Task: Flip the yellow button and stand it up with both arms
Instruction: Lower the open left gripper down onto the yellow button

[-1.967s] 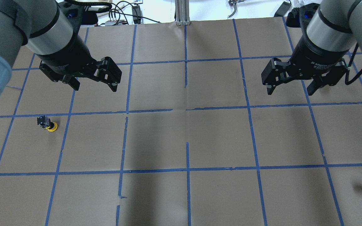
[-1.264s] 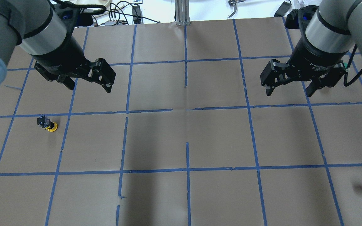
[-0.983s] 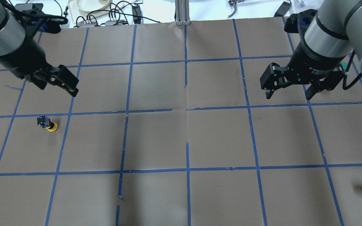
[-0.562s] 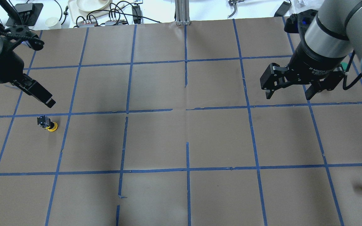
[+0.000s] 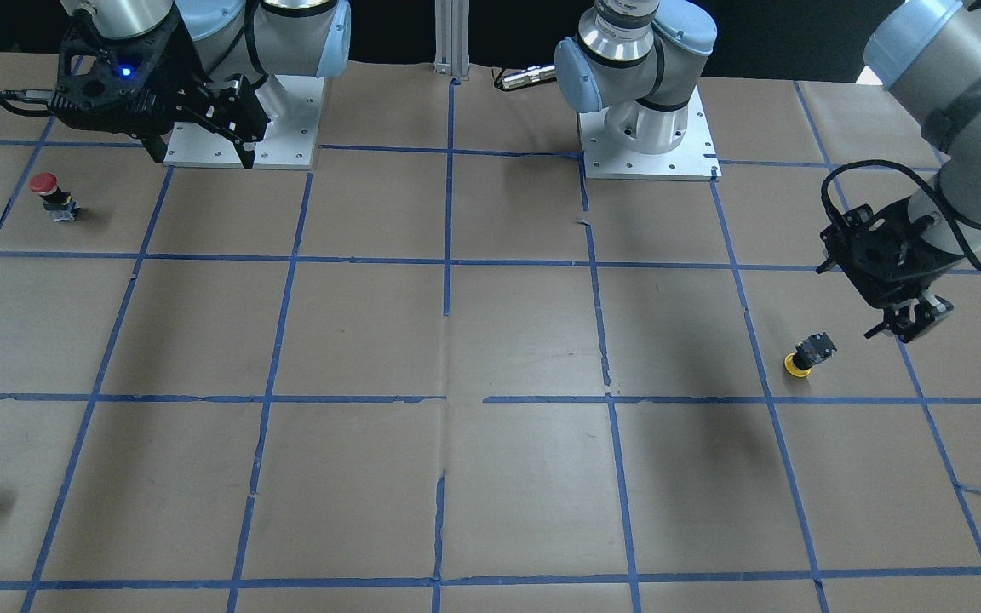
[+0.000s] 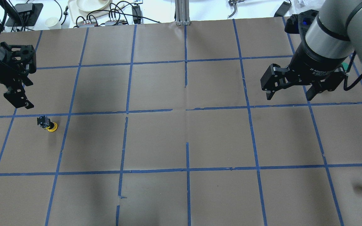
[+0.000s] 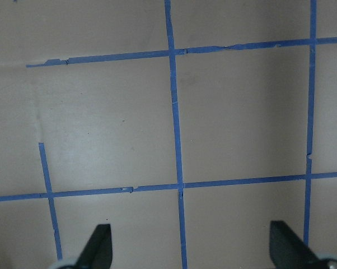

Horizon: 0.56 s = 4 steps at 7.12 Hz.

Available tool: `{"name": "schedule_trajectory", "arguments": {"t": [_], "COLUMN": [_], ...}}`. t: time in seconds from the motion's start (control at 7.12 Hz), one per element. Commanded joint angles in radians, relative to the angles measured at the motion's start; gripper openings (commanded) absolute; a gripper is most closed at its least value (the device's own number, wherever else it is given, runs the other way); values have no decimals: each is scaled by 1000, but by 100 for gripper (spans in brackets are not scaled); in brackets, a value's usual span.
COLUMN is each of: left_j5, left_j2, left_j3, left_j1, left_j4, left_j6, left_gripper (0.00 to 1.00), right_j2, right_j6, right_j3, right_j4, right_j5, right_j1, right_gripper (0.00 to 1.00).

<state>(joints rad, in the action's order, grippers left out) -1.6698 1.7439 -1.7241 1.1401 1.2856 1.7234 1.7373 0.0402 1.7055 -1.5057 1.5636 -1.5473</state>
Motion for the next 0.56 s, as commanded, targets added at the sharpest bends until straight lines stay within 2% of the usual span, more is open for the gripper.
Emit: {"name": "schedule_trajectory", "arguments": {"t": [0.0, 0.28, 0.42], "left_j5": [-1, 4, 2], "left_j2": [49, 58, 77], "left_j3": [-79, -236, -271], "left_j1": [-34, -74, -77], "left_j4": [-171, -378, -409], "left_j6": [83, 122, 134], "left_gripper": [100, 99, 99], "right_j2": [14, 39, 38], "right_j6": [1, 3, 0], "right_j3": [22, 23, 23], "right_j4": [2, 4, 5], "right_j5": [12, -7, -5], "right_j1": [1, -2, -2], "right_gripper": [100, 100, 100]}}
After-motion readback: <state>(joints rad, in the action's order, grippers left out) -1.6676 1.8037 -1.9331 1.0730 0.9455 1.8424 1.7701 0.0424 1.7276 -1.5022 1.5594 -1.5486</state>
